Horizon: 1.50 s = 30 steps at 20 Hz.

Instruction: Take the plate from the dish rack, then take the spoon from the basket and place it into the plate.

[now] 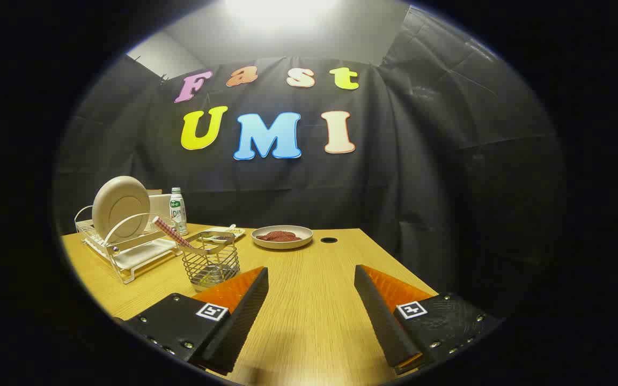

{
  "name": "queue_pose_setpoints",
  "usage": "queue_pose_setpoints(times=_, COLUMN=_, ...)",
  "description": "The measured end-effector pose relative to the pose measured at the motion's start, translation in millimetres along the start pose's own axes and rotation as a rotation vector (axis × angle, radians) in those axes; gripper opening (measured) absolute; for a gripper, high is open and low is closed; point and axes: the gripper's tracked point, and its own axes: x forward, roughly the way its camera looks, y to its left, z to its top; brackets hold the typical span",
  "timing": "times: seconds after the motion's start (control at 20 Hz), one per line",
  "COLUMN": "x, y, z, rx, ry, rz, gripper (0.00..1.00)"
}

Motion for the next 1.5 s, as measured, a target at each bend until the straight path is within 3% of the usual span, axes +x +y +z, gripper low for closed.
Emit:
queue_pose_setpoints(times=0.45, x=63, y=-6, z=-3, rx=-0.012, ry=0.048, rz=-0.034, gripper=0.99)
queue_pose_setpoints(times=0.7, x=87, y=-20, z=39, rx=0.007, ry=0.000, rz=-0.091, gripper=0.99)
queue_pose_setpoints(times=1.1, x=13, y=19, z=158, rx=-0.053, ry=-0.040, rz=-0.133, gripper=0.98)
queue_pose_setpoints(times=1.5, x=-39, y=148, z=199, rx=-0.026, ry=0.009, rz=-0.052, gripper=0.98)
